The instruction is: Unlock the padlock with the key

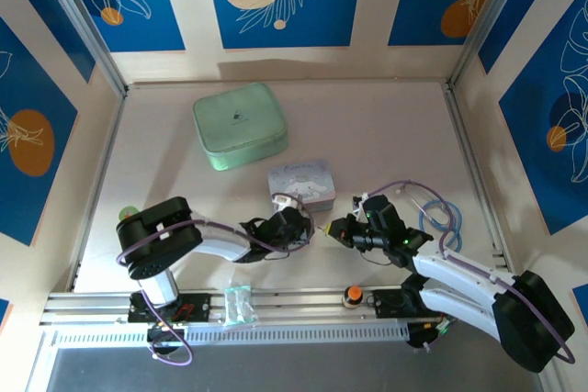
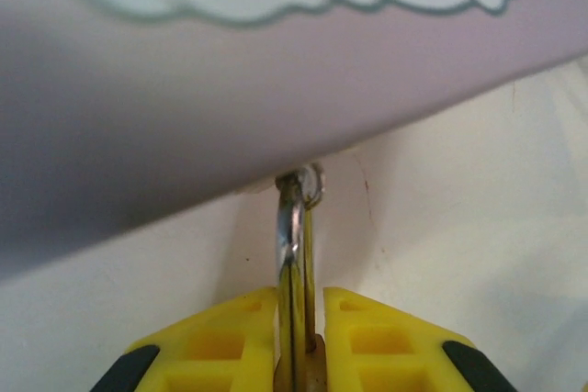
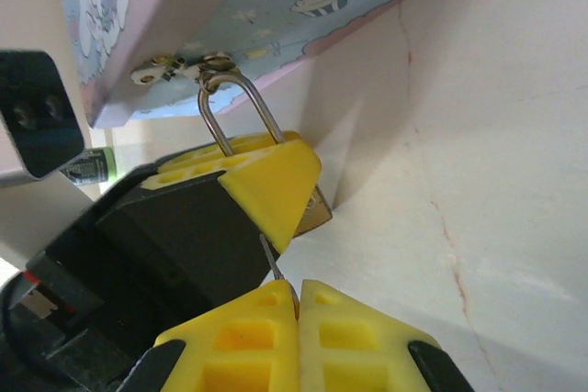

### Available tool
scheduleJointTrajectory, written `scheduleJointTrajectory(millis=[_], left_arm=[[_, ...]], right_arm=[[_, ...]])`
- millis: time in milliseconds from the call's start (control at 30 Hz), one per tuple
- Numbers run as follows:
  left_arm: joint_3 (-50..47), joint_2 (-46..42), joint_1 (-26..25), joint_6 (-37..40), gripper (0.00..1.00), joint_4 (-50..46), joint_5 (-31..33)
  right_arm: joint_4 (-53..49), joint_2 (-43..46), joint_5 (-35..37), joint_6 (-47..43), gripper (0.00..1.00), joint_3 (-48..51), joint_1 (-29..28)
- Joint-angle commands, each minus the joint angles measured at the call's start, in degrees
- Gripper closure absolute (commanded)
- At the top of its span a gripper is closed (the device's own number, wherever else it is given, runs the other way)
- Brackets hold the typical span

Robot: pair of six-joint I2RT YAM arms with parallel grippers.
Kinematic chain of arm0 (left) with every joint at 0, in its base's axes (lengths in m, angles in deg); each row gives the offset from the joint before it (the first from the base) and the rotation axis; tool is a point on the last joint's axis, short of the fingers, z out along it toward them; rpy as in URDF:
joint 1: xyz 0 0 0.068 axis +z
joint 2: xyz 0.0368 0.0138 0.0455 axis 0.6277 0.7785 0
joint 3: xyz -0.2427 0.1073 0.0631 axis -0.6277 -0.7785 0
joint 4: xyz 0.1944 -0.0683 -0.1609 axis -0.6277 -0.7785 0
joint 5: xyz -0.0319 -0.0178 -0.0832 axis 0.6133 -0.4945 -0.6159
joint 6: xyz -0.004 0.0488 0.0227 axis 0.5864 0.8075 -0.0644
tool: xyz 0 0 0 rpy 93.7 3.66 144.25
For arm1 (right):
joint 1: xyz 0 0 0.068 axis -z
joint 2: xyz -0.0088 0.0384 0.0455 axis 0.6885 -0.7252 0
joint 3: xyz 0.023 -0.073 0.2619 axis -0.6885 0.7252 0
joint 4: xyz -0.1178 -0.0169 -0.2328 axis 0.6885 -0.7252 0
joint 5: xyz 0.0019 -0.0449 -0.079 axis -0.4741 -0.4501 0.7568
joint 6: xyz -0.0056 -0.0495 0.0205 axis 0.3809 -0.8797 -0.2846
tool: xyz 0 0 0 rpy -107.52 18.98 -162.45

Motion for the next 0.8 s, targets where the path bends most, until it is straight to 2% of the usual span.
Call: scheduleJointTrajectory(millis=[0,100,233,400,600,767], left_arm=[[-3.3,-1.4,-0.3,-7.8,0.96,9.8,3.8],[-4.2,-1.4,-0.3,-10.9,0.96,13.9,5.5],[-3.8,-0.8,-0.3,-13.4,1.00,15.7,6.9],[-4.2,0.9,-0.3,-17.9,1.00,20.8,8.8],[-4.8,3.5,-0.4,-23.5,1.00,27.2,10.2],[-5.3,4.2,-0.5,-25.9,1.00,28.6,11.6]], right_arm=[[8.3,-2.9,-1.6,6.8,1.00,3.3,-0.1],[14.4,-6.0,-1.1,11.0,1.00,4.7,-1.3],[11.8,-4.5,2.3,11.2,1.00,4.0,-2.7],[19.1,-3.0,0.4,17.8,1.00,9.0,-0.1],[19.2,-1.5,-0.1,19.3,1.00,8.7,1.1],[20.3,-2.0,0.4,19.9,1.00,8.1,1.6]])
